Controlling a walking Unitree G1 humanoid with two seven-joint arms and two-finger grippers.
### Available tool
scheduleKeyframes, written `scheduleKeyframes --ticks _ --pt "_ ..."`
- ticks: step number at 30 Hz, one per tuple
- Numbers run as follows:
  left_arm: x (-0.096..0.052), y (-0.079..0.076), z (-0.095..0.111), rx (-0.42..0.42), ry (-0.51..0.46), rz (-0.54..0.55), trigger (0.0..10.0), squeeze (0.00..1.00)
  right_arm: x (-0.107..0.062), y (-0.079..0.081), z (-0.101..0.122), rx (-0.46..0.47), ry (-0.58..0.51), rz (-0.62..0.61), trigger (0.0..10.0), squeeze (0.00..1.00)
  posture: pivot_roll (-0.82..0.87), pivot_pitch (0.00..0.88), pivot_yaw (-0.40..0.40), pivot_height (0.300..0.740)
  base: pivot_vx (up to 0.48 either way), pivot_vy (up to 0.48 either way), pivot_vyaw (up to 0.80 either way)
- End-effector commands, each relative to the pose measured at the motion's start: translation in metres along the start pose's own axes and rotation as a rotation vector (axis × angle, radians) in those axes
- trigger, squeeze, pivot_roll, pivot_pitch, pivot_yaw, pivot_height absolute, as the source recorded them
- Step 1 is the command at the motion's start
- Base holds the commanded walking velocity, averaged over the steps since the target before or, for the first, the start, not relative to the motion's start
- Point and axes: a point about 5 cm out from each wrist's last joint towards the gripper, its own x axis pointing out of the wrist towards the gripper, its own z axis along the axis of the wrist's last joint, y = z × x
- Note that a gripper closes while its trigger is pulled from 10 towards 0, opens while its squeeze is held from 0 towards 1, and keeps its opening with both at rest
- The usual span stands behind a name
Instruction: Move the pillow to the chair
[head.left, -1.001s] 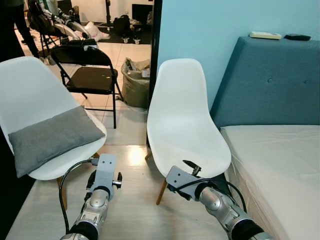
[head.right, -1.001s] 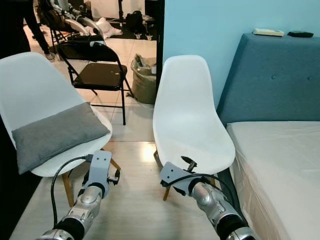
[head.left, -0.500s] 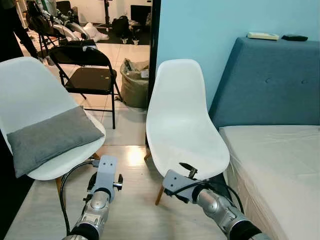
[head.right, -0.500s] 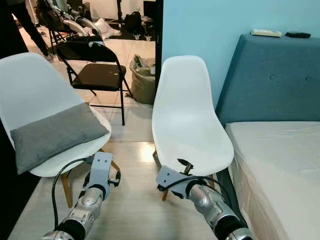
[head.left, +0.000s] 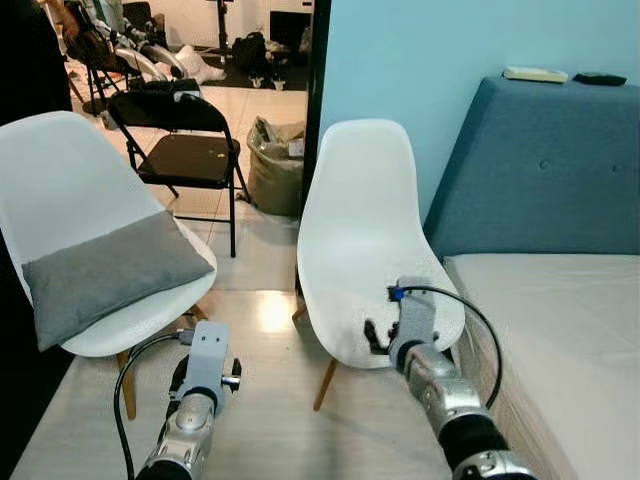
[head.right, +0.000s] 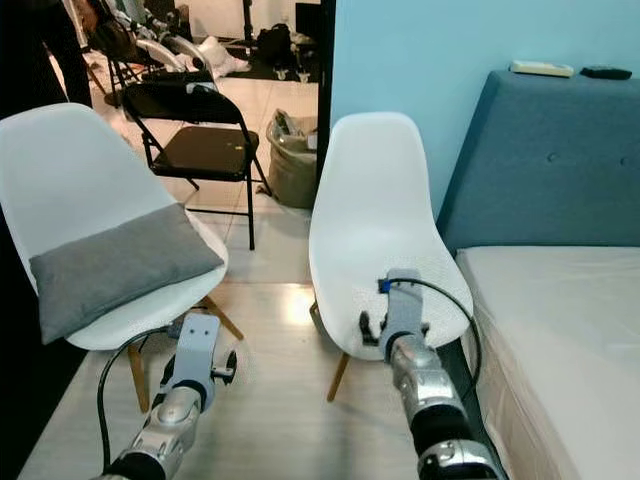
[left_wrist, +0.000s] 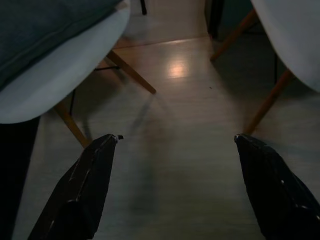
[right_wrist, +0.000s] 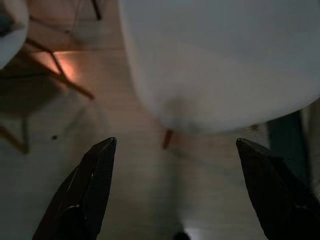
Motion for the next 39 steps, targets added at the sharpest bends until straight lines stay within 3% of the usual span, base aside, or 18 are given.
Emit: scheduleKeyframes --ticks 1,3,5,9,14,19,23,24,28,29,30,31,33,36,39 --pt "-0.004 -0.001 -0.008 -0.003 0.023 -0.003 10.0 0.0 -0.002 -0.002 -0.018 0.023 0.015 -0.022 10.0 0.0 -0.04 0.08 -0.058 0.74 0.0 0.0 0.0" --pt "-0.007 -0.001 -0.014 0.004 0.041 -0.003 10.0 0.0 -0.004 0.0 -0.031 -0.097 0.063 -0.034 10.0 0.0 -0.04 0.085 -0.059 0.74 0.0 0.0 0.0" --pt "-0.01 -0.002 -0.021 -0.004 0.064 -0.001 10.0 0.0 -0.008 0.003 -0.046 -0.047 0.098 0.139 10.0 0.0 -0.02 0.091 -0.063 0.74 0.0 0.0 0.0" --pt "-0.012 -0.002 -0.025 -0.037 0.086 0.013 10.0 0.0 -0.01 -0.01 -0.059 -0.037 0.17 0.085 10.0 0.0 -0.01 0.093 -0.062 0.74 0.0 0.0 0.0" --pt "-0.015 0.008 -0.041 -0.107 0.181 0.058 10.0 0.0 -0.013 -0.02 -0.06 -0.031 0.111 0.053 10.0 0.0 -0.02 0.095 -0.046 0.74 0.0 0.0 0.0" --pt "-0.014 0.013 -0.039 -0.07 0.18 0.021 10.0 0.0 -0.017 -0.024 -0.055 -0.036 0.009 0.045 10.0 0.0 -0.02 0.077 -0.043 0.74 0.0 0.0 0.0" --pt "-0.011 -0.004 -0.035 -0.012 0.229 -0.12 10.0 0.0 -0.018 -0.029 -0.051 -0.004 -0.04 0.073 10.0 0.0 -0.01 0.06 -0.039 0.74 0.0 0.0 0.0" --pt "-0.012 -0.011 -0.033 -0.049 0.226 -0.177 10.0 0.0 -0.018 -0.03 -0.051 -0.012 -0.031 0.086 10.0 0.0 -0.01 0.054 -0.043 0.74 0.0 0.0 0.0" --pt "-0.012 -0.018 -0.034 -0.045 0.23 -0.205 10.0 0.0 -0.016 -0.033 -0.052 -0.01 0.0 0.06 10.0 0.0 0.0 0.047 -0.056 0.74 0.0 0.0 0.0" --pt "-0.01 -0.015 -0.032 0.019 0.22 -0.15 10.0 0.0 -0.014 -0.036 -0.055 -0.021 0.053 -0.002 10.0 0.0 0.0 0.048 -0.066 0.74 0.0 0.0 0.0" --pt "-0.01 -0.015 -0.032 0.019 0.22 -0.15 10.0 0.0 -0.014 -0.036 -0.055 -0.021 0.053 -0.002 10.0 0.0 0.0 0.048 -0.066 0.74 0.0 0.0 0.0" --pt "-0.007 -0.009 -0.026 0.077 0.182 -0.069 10.0 0.0 -0.013 -0.042 -0.058 -0.051 0.106 -0.085 10.0 0.0 0.01 0.053 -0.071 0.74 0.0 0.0 0.0" --pt "-0.006 -0.007 -0.024 0.085 0.166 -0.055 10.0 0.0 -0.013 -0.044 -0.059 -0.06 0.114 -0.108 10.0 0.0 0.01 0.056 -0.073 0.74 0.0 0.0 0.0" --pt "-0.005 -0.008 -0.018 0.037 0.128 -0.055 10.0 0.0 -0.013 -0.043 -0.056 -0.042 0.094 -0.087 10.0 0.0 0.01 0.079 -0.083 0.74 0.0 0.0 0.0" --pt "-0.006 0.004 -0.024 -0.029 0.178 0.01 10.0 0.0 -0.013 -0.033 -0.058 -0.104 0.068 -0.001 10.0 0.0 0.02 0.075 -0.086 0.74 0.0 0.0 0.0"
